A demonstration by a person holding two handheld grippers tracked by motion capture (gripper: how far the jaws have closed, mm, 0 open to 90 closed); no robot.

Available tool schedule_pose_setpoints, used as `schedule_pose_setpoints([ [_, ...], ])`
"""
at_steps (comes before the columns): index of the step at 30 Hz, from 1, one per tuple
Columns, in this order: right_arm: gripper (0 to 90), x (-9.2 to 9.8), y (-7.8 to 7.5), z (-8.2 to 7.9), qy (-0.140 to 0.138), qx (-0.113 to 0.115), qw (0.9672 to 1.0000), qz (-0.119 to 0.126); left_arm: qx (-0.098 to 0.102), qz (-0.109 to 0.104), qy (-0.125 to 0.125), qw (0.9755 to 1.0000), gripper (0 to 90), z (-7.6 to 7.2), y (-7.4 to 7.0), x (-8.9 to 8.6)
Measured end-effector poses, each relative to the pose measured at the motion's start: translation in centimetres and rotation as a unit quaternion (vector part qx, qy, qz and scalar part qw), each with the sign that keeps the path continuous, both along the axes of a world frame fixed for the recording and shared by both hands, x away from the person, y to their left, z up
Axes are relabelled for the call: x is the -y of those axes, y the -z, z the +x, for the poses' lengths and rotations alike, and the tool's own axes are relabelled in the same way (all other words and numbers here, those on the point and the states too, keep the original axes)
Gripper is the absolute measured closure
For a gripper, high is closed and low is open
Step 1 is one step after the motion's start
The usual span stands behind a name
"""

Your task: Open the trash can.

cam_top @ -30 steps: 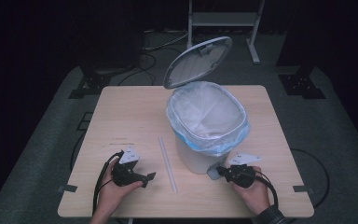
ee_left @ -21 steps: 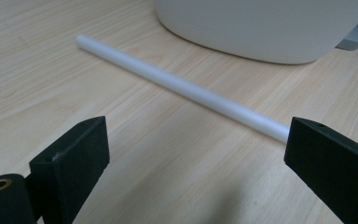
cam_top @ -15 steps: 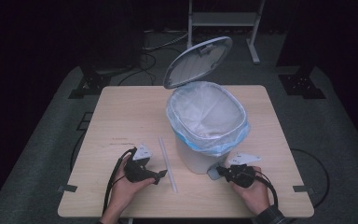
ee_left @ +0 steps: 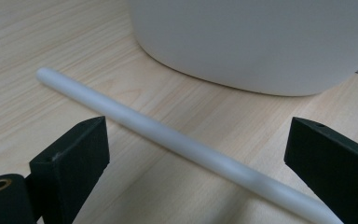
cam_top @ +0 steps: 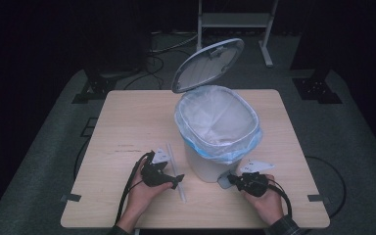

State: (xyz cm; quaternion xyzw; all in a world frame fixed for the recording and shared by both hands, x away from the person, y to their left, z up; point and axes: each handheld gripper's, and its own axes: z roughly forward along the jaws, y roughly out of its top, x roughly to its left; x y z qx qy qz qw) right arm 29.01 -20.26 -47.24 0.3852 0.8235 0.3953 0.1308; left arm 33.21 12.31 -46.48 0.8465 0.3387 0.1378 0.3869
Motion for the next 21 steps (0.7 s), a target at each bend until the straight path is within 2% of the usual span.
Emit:
schedule_pose_setpoints([
  [5,90.0,0.0,0.0,0.0,0.0,0.0,1.0,0.0,-0.002,0.009,-0.002,1.0,4.8,0.2,0.5,0.6],
  [12,90.0,0.0,0.0,0.0,0.0,-0.002,1.0,0.001,-0.014,0.018,-0.009,0.9997,5.3,0.4,1.2,0.5],
  [15,90.0,0.0,0.0,0.0,0.0,-0.002,1.0,0.001,-0.015,0.026,-0.009,0.9995,7.0,0.3,1.4,0.5],
  [17,90.0,0.0,0.0,0.0,0.0,-0.002,1.0,0.001,-0.011,0.026,-0.011,0.9995,12.0,0.2,1.4,0.4],
  [21,90.0,0.0,0.0,0.0,0.0,-0.002,1.0,0.002,-0.009,0.03,-0.012,0.9994,14.0,-0.1,1.4,0.2],
])
